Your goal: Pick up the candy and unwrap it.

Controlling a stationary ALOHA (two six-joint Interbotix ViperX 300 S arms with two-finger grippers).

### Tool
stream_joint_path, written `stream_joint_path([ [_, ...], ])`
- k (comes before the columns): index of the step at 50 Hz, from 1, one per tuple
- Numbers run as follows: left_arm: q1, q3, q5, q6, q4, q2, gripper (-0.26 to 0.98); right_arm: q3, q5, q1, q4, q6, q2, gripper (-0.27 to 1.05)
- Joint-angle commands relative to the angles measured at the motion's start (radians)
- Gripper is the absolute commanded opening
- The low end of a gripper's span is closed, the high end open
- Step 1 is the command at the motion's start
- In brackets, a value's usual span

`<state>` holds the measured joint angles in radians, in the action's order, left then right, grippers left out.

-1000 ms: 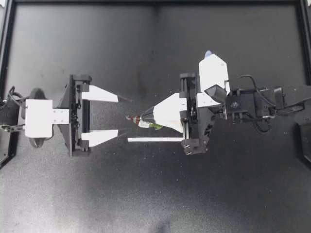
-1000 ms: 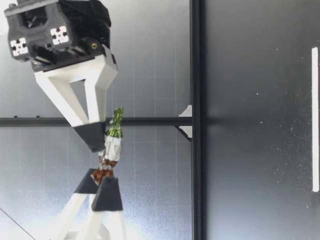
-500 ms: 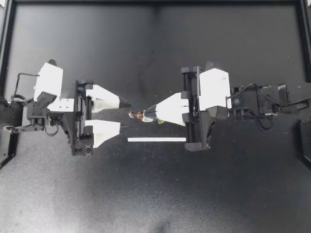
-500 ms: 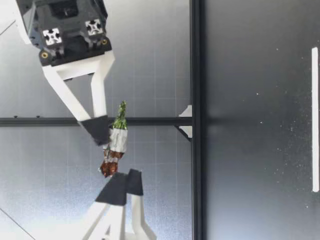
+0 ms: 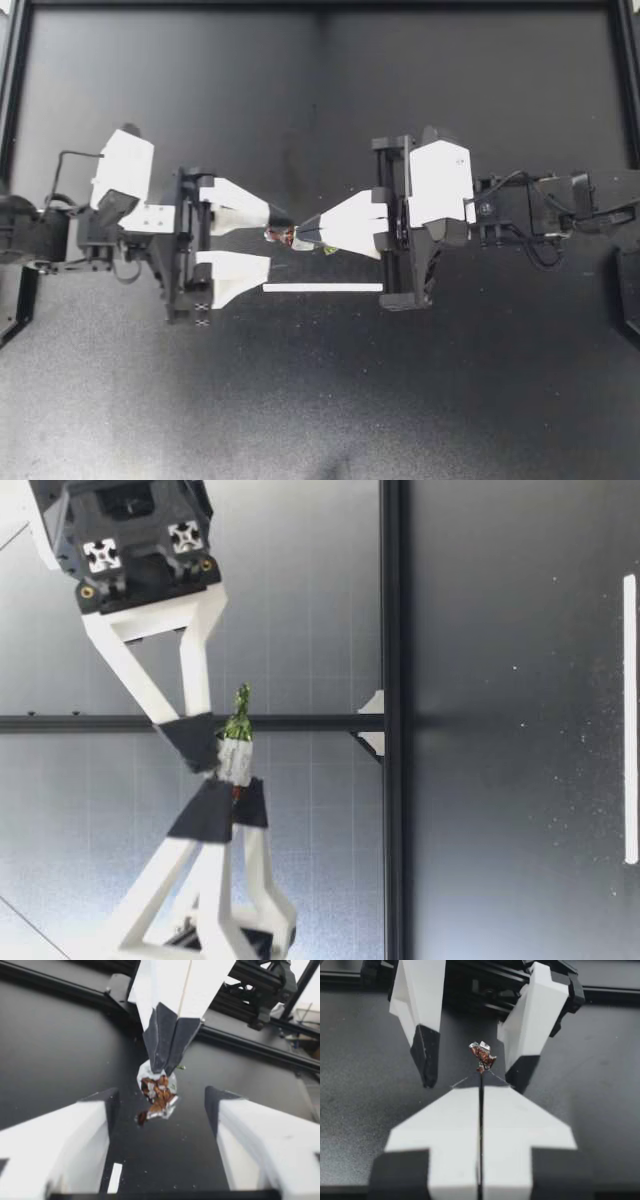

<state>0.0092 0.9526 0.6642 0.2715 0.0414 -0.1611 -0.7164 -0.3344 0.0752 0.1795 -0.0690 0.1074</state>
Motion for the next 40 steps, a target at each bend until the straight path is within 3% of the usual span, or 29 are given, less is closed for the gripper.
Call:
stream_joint_path([
  [1,0.020,-0.021,0.005,0.000,0.003,-0.002,0.59,0.025,-0.005,-0.017,-0.003,0.000,0.012,-0.20],
  [17,0.058,-0.018,0.003,0.002,0.014,0.060,0.58,0.026,-0.003,-0.034,-0.003,-0.002,0.021,-0.20],
  [34,0.055,-0.006,0.003,0.002,0.015,0.060,0.58,0.021,0.032,0.002,-0.009,0.000,0.031,-0.20],
  [40,0.020,0.012,0.003,0.000,-0.038,0.037,0.58,0.018,0.038,0.012,-0.009,0.000,0.032,-0.20],
])
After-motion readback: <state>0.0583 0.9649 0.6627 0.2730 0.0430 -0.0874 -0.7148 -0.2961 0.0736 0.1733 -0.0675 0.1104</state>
